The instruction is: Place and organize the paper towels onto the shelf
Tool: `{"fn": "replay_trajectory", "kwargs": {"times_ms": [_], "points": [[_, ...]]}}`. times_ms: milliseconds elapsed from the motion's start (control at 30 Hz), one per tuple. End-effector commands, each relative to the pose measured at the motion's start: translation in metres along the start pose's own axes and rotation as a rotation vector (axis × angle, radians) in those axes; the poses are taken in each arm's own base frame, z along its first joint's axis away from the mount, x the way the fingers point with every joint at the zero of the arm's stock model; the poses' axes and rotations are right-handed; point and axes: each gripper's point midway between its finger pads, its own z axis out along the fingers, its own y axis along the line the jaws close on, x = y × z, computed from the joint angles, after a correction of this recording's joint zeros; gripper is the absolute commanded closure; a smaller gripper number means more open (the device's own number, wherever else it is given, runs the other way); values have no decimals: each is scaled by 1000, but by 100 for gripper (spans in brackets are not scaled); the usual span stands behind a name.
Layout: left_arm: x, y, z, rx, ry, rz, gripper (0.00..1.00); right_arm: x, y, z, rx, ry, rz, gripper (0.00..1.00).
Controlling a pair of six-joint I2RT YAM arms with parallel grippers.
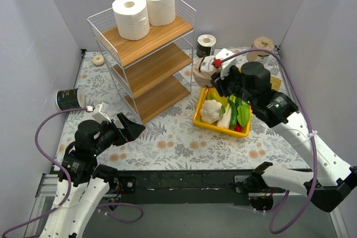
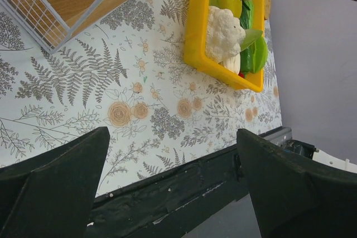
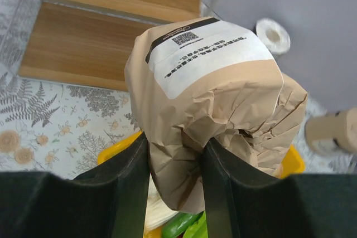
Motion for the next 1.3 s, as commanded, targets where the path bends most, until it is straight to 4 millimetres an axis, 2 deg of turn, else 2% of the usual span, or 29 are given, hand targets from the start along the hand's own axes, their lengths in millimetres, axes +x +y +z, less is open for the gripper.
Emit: {"fn": "replay_trajectory", "kwargs": {"times_ms": [0, 100, 167, 200, 400, 667, 800, 967, 1267], "points": [[-9, -7, -7, 14, -38, 12, 2, -51, 31, 3, -14, -181, -343, 58], [-8, -6, -7, 11, -36, 13, 2, -64, 59, 8, -66, -240, -437, 58], [-7, -6, -7, 10, -35, 11, 2, -71, 69, 11, -76, -268, -519, 58], [-7, -6, -7, 13, -36, 12, 2, -81, 76, 10, -80, -304, -538, 58], [-8, -5, -7, 8, -39, 10, 2, -82, 98, 26, -137, -337, -785, 58], [-8, -5, -7, 5, -38, 9, 2, -101, 99, 37, -113, -335, -842, 59], [-8, -4, -6, 1, -37, 8, 2, -95, 103, 54, -123, -278, -891, 58], [-7, -3, -6, 0, -36, 8, 2, -107, 100, 58, -85, -302, -888, 58], [-7, -3, -7, -2, -38, 4, 2, -106, 99, 80, -61, -238, -925, 52]]}}
